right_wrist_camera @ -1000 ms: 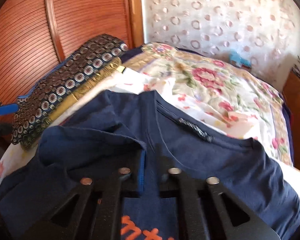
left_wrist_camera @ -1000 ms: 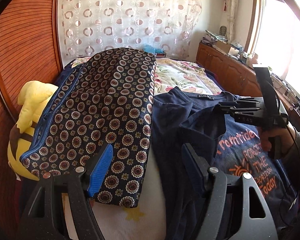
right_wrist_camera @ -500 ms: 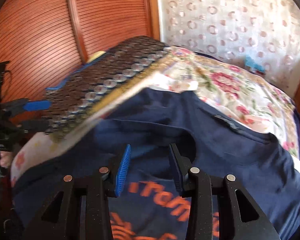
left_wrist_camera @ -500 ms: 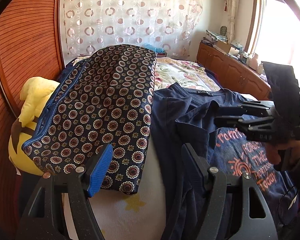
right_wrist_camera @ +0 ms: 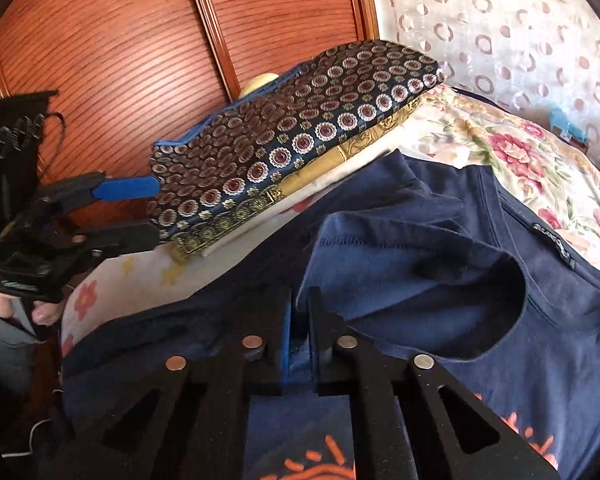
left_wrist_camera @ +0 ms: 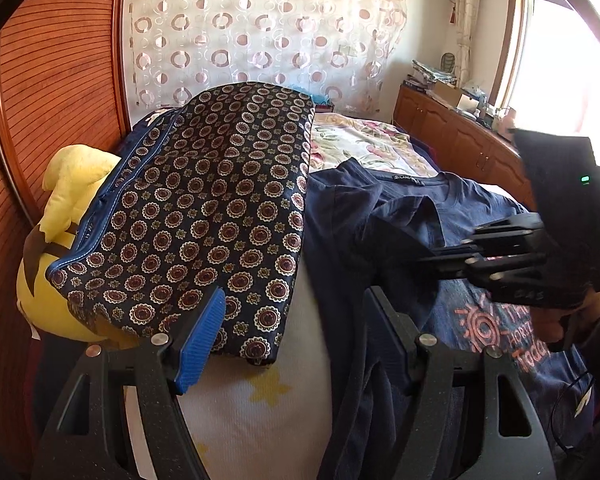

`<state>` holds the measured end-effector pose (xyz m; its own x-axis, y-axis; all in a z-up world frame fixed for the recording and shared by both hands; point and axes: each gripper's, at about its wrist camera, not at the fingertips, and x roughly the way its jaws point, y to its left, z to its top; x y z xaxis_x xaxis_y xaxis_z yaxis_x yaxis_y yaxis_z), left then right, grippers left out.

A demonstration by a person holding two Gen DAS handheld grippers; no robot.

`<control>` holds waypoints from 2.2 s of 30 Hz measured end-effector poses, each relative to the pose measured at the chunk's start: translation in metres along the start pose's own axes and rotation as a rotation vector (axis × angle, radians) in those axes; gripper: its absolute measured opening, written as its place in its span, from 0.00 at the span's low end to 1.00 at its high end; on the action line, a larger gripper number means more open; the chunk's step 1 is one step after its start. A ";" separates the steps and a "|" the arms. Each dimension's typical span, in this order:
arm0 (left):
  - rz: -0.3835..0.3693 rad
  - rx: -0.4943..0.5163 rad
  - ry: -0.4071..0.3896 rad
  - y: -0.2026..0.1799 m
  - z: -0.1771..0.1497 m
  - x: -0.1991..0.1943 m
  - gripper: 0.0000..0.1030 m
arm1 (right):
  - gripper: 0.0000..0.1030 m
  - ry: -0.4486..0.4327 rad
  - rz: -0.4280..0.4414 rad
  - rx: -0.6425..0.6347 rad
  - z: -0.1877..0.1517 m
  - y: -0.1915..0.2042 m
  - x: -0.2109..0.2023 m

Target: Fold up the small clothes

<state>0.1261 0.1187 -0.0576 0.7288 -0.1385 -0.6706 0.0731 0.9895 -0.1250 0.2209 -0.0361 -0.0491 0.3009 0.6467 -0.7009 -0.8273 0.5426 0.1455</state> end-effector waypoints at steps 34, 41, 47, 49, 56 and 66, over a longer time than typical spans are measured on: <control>-0.083 0.168 0.137 -0.071 0.082 0.107 0.52 | 0.38 0.027 -0.503 0.246 -0.100 -0.075 -0.099; -0.042 0.180 0.222 -0.077 0.085 0.145 0.52 | 0.43 0.010 -0.501 0.258 -0.100 -0.079 -0.105; -0.011 0.204 0.242 -0.074 0.086 0.154 0.20 | 0.51 0.000 -0.478 0.253 -0.108 -0.086 -0.111; -0.011 0.192 0.221 -0.070 0.089 0.149 0.06 | 0.52 0.003 -0.481 0.247 -0.106 -0.092 -0.109; 0.070 0.118 0.085 -0.029 0.114 0.104 0.03 | 0.56 0.003 -0.468 0.250 -0.105 -0.095 -0.109; 0.090 0.061 0.067 -0.008 0.120 0.099 0.18 | 0.57 0.003 -0.467 0.249 -0.105 -0.095 -0.109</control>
<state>0.2794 0.1026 -0.0350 0.6871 -0.0491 -0.7249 0.0516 0.9985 -0.0188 0.2169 -0.2149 -0.0602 0.6089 0.3040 -0.7327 -0.4671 0.8839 -0.0215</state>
